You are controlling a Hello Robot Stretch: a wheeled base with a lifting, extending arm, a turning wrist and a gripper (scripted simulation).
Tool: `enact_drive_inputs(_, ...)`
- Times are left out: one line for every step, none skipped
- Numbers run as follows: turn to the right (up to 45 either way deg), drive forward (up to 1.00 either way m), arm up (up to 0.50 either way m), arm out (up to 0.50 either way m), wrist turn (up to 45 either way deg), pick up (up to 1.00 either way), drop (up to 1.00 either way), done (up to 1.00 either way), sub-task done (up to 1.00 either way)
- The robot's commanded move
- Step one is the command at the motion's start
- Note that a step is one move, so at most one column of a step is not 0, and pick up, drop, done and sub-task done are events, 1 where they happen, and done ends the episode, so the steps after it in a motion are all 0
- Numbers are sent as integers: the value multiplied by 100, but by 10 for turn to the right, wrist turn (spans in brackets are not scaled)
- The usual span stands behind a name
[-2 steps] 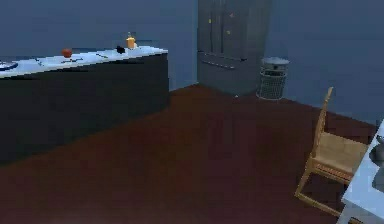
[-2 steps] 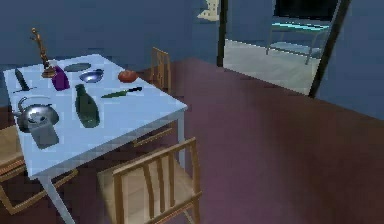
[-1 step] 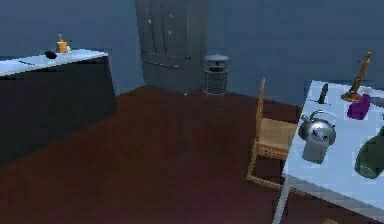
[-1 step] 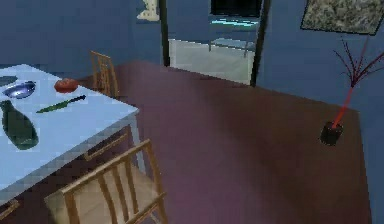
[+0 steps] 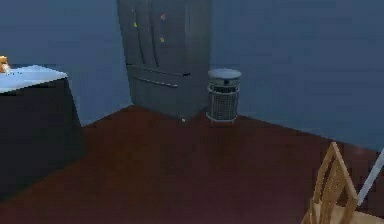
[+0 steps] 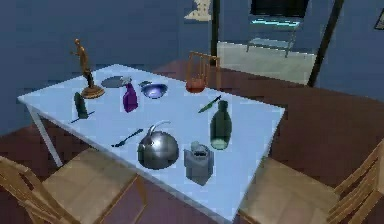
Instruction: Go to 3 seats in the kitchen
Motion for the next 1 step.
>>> enact_drive_inputs(0,75,0,0,0,0,0,0,0)
